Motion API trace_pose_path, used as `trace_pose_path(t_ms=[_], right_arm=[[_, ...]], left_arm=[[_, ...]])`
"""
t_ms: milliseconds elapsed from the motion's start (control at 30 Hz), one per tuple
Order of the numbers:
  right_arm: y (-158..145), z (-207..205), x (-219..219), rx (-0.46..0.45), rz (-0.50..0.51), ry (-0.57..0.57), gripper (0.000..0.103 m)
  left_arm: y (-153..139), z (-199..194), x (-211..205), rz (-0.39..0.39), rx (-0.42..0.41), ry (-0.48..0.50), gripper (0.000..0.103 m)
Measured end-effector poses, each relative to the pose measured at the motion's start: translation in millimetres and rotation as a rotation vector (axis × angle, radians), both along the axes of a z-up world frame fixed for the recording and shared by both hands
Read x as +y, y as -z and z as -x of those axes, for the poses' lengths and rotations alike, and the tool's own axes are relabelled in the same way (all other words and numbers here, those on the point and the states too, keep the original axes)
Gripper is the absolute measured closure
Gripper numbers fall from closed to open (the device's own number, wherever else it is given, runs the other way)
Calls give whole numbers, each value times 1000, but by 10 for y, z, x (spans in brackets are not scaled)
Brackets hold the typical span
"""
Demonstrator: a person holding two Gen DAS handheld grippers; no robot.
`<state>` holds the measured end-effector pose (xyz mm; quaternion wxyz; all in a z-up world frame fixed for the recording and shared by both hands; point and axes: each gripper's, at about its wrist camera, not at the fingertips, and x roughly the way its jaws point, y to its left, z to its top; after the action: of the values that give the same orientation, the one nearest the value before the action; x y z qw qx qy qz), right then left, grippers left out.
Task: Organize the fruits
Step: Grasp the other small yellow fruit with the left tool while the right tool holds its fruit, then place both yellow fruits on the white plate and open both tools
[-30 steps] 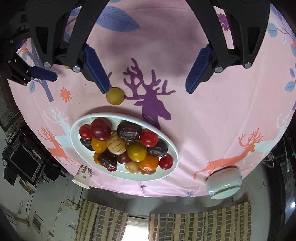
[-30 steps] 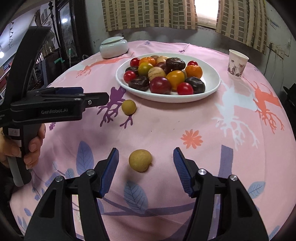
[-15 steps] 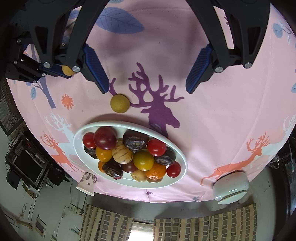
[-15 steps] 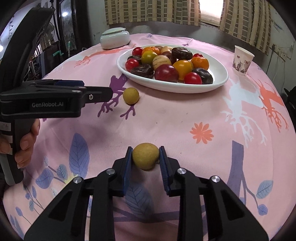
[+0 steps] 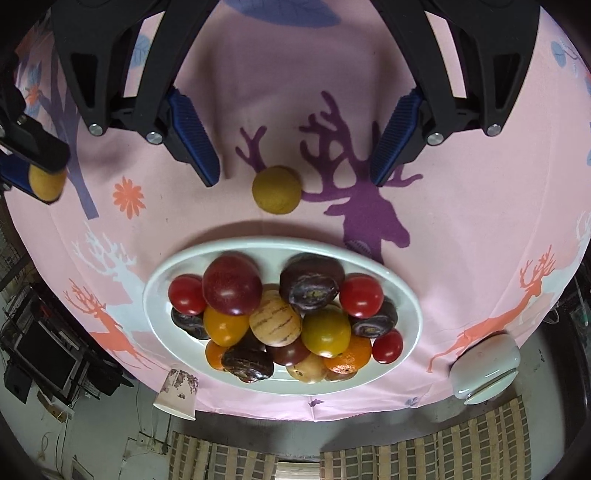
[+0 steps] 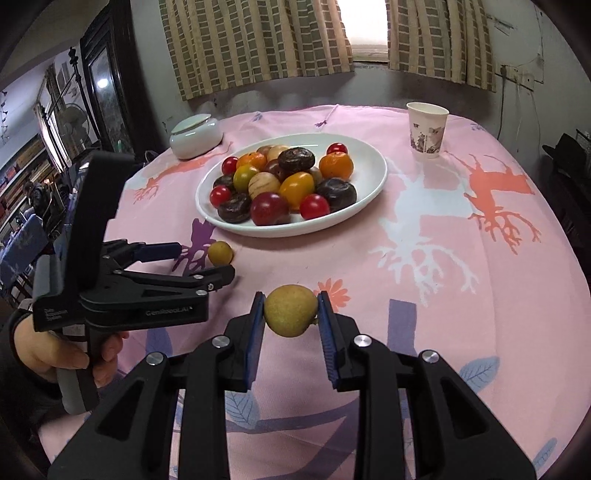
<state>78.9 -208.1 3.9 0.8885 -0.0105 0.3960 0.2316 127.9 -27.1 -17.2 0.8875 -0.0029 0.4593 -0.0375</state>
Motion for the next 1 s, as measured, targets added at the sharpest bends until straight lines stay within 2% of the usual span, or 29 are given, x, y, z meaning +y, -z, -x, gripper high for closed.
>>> trace_pose_path(t_ms=[133, 200, 233, 300, 467, 667, 867, 1000], right_arm=[[9, 15, 20, 4, -2, -18, 74], [16, 11, 34, 5, -1, -24, 74], [18, 11, 38, 4, 2, -24, 74], [23, 7, 37, 6, 2, -20, 74], [56, -11, 49, 7, 12, -16, 74], [17, -24, 42, -27, 21, 3, 74], [-266, -252, -9, -83, 27, 12, 74], [-488, -480, 36, -131, 16, 3, 74]], left_arm=[[28, -46, -14, -18, -16, 4, 51], [12, -32, -30, -15, -22, 23, 73], [-9, -10, -45, -17, -29, 30, 77], [-59, 52, -51, -25, -49, 33, 77], [-200, 215, 41, 18, -62, 50, 77], [-515, 338, 165, 22, -134, 53, 77], [-806, 214, 247, 12, -190, 52, 77], [-886, 8, 299, 19, -205, 32, 77]])
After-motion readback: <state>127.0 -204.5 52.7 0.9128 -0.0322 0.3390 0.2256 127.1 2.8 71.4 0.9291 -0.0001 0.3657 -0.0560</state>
